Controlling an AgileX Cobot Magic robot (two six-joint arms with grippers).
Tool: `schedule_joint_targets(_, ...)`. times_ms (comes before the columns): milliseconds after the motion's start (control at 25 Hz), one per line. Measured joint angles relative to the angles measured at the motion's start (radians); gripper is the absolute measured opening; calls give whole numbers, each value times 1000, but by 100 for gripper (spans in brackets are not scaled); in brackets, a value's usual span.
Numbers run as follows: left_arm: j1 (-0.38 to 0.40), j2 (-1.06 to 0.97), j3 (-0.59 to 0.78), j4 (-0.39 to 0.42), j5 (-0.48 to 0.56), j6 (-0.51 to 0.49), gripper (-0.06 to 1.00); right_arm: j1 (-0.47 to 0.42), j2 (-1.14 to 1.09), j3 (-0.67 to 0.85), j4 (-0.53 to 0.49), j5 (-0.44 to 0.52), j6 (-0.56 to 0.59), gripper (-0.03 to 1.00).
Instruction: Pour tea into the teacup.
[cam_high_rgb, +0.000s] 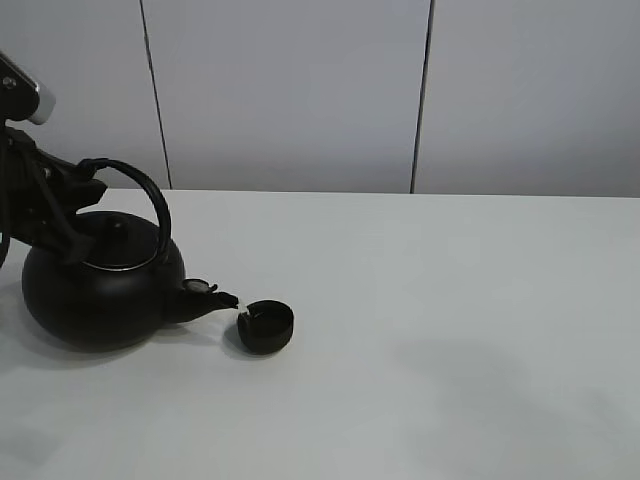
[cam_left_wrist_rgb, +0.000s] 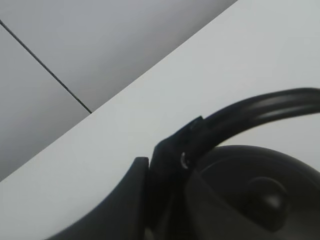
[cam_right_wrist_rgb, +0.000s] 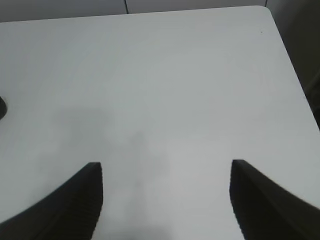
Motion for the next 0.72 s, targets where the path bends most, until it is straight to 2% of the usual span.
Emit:
schedule_joint_targets(120, 0, 0, -1, 0, 0, -59, 11, 0, 0, 0, 0, 0, 0, 49)
schedule_joint_targets(360, 0, 0, -2, 7, 0, -296, 11, 0, 0, 0, 0, 0, 0, 49)
schedule_joint_targets(480, 0, 0, -2, 8, -1, -378, 11, 0, 0, 0, 0, 0, 0, 49)
schedule_joint_targets(720, 30, 0, 6, 15, -48, -460, 11, 0, 0, 0, 0, 0, 0, 49)
